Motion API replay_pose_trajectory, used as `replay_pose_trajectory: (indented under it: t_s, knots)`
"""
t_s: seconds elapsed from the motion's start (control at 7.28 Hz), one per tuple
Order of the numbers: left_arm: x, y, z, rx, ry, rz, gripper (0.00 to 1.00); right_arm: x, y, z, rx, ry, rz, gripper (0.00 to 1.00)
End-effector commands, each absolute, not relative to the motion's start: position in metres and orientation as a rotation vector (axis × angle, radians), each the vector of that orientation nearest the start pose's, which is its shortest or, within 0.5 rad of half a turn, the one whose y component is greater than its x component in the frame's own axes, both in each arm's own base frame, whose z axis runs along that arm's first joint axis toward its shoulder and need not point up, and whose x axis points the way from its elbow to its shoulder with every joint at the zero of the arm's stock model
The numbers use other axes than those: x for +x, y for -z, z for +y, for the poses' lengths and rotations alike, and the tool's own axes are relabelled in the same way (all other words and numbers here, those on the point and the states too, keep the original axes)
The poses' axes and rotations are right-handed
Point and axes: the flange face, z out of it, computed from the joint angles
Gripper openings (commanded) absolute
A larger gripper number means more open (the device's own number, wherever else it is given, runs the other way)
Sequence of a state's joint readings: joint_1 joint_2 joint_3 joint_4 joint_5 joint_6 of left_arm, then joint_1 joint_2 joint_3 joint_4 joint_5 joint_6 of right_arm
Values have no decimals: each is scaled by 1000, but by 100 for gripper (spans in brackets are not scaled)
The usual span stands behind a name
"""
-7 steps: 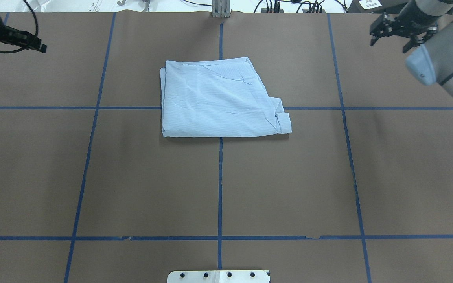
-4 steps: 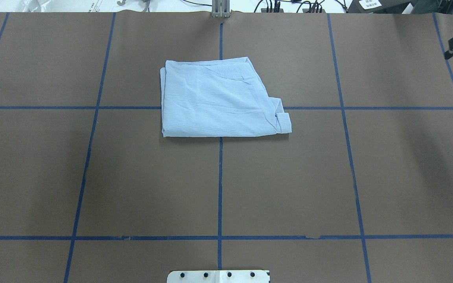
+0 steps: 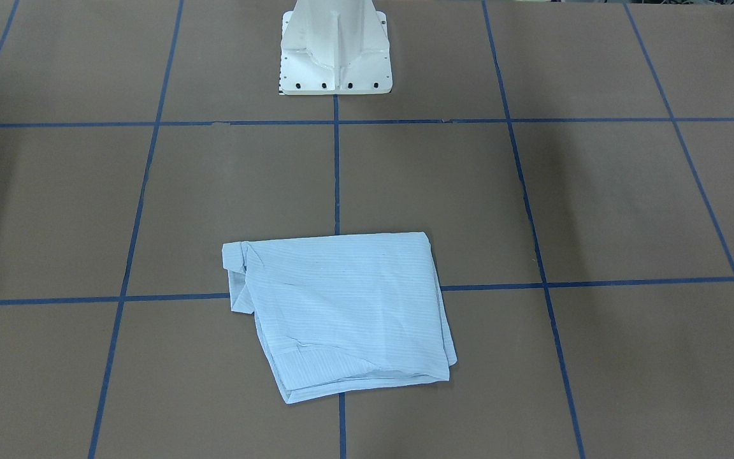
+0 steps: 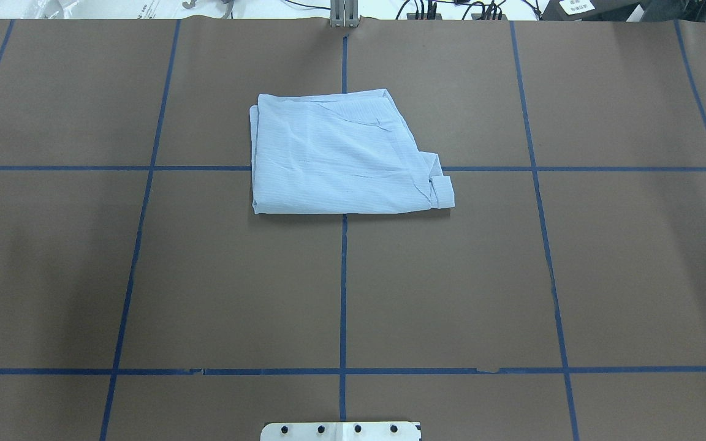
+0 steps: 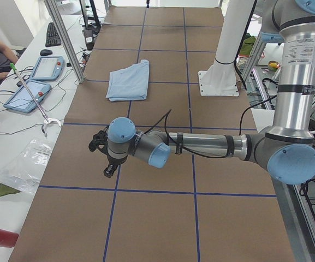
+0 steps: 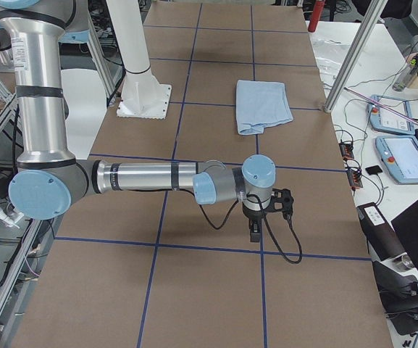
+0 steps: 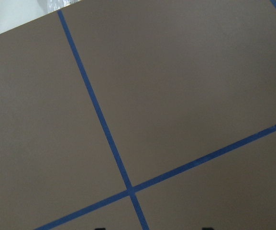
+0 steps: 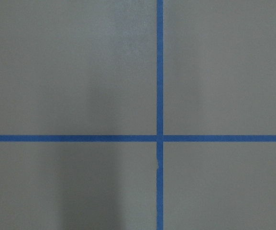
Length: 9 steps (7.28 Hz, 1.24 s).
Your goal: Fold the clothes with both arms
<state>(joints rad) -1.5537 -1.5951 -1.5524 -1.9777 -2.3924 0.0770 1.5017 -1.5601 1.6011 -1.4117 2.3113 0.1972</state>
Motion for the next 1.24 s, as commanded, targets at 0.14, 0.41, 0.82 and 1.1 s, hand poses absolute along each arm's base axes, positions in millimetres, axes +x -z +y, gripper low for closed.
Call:
replay_pose_trajectory:
  t_s: [0.14,0.41,0.82,1.1]
  knots:
    - [-83,-611,-496,430,-193,799,100,33,-634,-496,73,-53,-758,100]
    - [-82,-621,-497,400,-141,791,100,32,-620,-488,96,-53,-751,100]
    - [-77,-615,-508,390,-123,796,100,21,-581,-507,42,-55,-749,100]
    - [-77,-617,-509,388,-124,798,100,20,-583,-511,-54,-82,-738,100]
